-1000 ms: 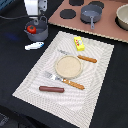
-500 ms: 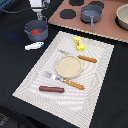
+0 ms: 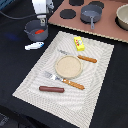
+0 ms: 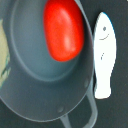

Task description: Interact with the objects in diverse but meaningful ways.

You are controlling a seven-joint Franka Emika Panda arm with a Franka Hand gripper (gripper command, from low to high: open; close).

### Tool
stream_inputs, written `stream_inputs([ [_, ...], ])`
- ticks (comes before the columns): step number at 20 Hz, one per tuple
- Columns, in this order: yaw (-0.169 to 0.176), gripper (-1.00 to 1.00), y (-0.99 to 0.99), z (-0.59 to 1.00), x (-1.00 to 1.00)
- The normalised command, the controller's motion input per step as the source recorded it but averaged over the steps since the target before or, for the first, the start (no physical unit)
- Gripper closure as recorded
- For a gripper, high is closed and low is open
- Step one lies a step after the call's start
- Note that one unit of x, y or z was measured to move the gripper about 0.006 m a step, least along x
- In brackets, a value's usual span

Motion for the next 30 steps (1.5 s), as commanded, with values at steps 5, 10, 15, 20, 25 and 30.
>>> stream_inputs([
  [5, 0.042, -1.0, -0.23, -0.07, 0.07],
  [10, 0.043, -1.0, -0.17, -0.1, 0.03],
  [15, 0.041, -1.0, -0.14, -0.24, 0.0],
  [20, 0.037, -1.0, -0.15, -0.32, 0.0],
  [25, 0.033, -1.0, -0.13, -0.28, 0.0],
  [30, 0.031, -1.0, -0.11, -0.25, 0.0],
])
